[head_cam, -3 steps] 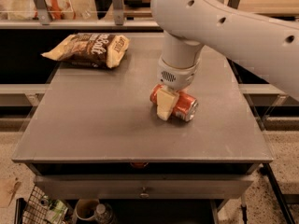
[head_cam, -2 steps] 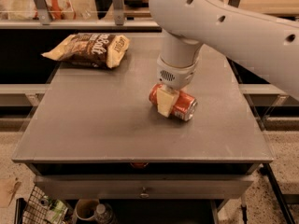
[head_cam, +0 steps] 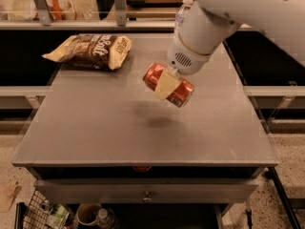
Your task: Place coke can upright
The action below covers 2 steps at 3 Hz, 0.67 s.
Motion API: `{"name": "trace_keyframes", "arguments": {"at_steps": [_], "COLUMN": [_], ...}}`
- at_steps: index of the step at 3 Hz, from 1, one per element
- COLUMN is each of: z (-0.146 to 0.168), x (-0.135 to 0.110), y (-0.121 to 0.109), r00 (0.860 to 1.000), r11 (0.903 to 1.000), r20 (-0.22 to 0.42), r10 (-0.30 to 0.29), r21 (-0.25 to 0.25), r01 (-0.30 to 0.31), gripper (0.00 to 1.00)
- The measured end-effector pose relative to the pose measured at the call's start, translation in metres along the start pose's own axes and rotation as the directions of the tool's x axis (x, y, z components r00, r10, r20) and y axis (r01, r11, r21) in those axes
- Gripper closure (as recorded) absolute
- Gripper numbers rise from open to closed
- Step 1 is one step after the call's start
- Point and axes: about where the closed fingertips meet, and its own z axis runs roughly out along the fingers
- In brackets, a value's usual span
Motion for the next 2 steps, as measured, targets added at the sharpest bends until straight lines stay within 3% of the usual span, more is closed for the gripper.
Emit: {"name": "trace_keyframes", "arguments": {"at_steps": [1,2], "z": [-0.0082,-0.0170], "x": [-0.0056,-0.0063], "y": [-0.0099,-0.0156], "r00": [0.970,0.888], "r11": [0.9994,0.9986], "r20": [0.241,0.459], "r10": [-0.009,0.005], "r21": [-0.031,-0.049], "r01": [0.017,0.020], "gripper": [1.00,1.00]}}
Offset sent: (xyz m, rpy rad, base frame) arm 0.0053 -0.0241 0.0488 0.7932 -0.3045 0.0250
